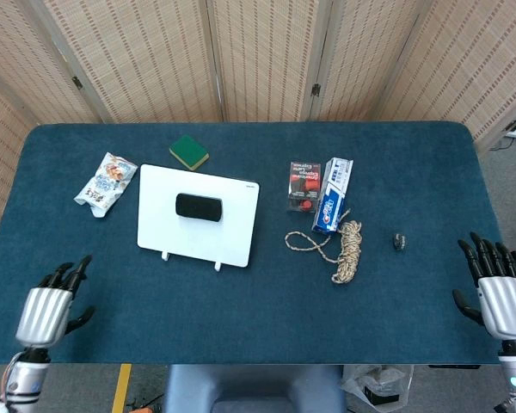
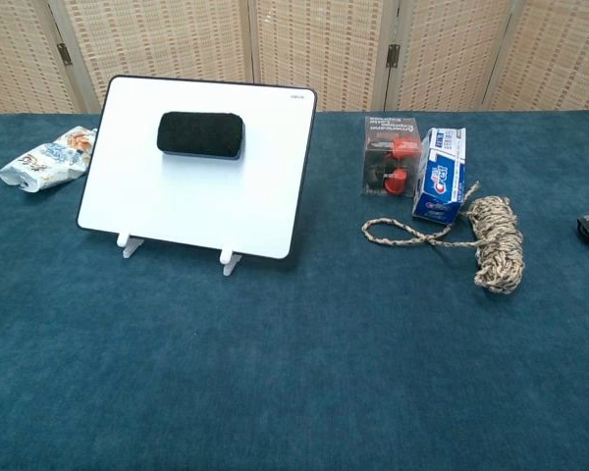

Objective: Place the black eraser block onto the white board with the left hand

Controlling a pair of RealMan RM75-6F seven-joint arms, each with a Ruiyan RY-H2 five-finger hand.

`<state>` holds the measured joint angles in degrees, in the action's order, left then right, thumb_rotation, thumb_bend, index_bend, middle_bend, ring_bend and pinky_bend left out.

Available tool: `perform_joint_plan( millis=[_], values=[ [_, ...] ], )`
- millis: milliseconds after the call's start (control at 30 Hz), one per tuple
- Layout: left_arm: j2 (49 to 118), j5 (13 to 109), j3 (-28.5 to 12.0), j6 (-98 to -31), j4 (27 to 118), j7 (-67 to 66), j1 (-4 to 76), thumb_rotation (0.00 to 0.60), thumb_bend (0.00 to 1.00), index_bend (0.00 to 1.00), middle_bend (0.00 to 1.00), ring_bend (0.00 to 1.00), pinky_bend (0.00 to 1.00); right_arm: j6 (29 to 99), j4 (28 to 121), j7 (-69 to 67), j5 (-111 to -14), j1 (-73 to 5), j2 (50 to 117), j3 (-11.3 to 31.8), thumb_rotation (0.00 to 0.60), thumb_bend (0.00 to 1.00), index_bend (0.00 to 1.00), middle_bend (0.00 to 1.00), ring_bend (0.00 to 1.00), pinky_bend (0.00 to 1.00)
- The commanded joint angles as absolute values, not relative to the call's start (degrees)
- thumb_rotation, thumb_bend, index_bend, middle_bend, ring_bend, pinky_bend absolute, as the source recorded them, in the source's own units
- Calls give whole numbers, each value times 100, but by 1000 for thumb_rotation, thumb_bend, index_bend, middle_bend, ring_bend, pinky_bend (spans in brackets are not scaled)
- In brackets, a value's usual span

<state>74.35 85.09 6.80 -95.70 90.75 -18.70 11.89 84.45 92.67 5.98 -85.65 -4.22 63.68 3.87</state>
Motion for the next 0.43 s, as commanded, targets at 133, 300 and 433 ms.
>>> perform_joint_plan(
  millis=[133, 300, 433],
  values=[
    [7462, 8031, 776, -10500, 8834, -2021, 27, 600, 229, 4, 14, 0, 95, 8381, 9326, 729, -8570, -484, 6427, 385, 600, 367, 0, 0, 0, 22],
    [7533, 8354, 659, -10754, 8745, -1993, -144, 600, 229, 0, 0, 0, 100, 8409, 9331, 703, -8667, -498, 6426, 361, 600, 367, 0, 0, 0, 21],
    [7533, 8441, 611, -10637, 8762, -2004, -184, 600, 229, 0, 0, 0, 99, 8429, 9311, 698, -8740, -501, 6429, 333, 600, 367, 0, 0, 0, 22]
  ],
)
